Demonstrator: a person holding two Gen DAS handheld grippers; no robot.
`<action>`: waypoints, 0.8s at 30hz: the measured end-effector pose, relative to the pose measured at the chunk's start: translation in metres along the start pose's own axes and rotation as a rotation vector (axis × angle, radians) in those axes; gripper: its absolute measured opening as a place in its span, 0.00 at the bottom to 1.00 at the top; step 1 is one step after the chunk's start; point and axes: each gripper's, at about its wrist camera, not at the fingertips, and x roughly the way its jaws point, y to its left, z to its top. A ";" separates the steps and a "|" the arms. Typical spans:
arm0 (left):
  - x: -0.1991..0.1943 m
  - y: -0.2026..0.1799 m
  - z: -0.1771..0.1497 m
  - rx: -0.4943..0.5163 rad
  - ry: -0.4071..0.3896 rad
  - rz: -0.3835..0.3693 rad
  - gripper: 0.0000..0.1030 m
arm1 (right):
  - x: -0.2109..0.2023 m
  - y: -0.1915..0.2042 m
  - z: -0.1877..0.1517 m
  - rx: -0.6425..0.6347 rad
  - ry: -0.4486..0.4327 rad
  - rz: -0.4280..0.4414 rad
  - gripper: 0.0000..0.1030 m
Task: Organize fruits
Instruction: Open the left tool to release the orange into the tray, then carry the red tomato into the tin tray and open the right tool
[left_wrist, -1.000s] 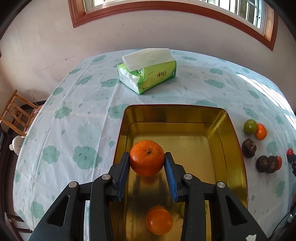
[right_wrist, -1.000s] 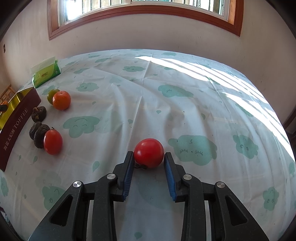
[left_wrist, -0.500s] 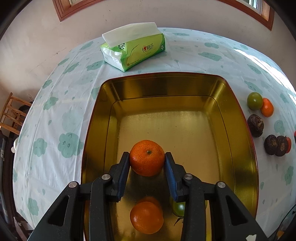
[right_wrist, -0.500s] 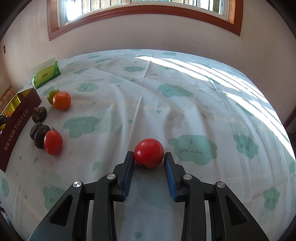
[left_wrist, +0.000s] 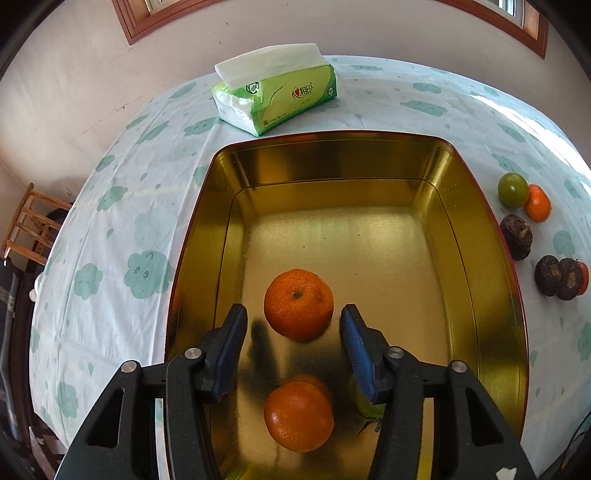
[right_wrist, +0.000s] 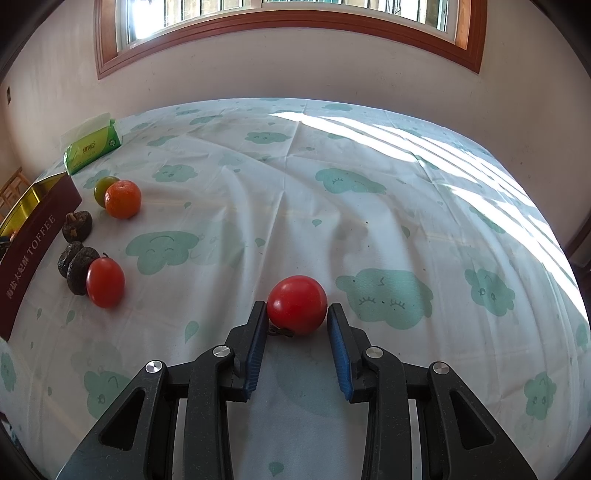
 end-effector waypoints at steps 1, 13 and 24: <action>-0.002 -0.001 -0.001 0.000 -0.007 -0.005 0.53 | 0.000 -0.001 0.000 0.002 0.000 0.002 0.33; -0.067 -0.006 -0.014 -0.059 -0.133 -0.011 0.64 | 0.000 0.000 0.000 0.001 0.000 0.001 0.33; -0.105 0.005 -0.036 -0.157 -0.202 0.010 0.68 | 0.000 0.000 0.000 0.000 0.000 0.000 0.33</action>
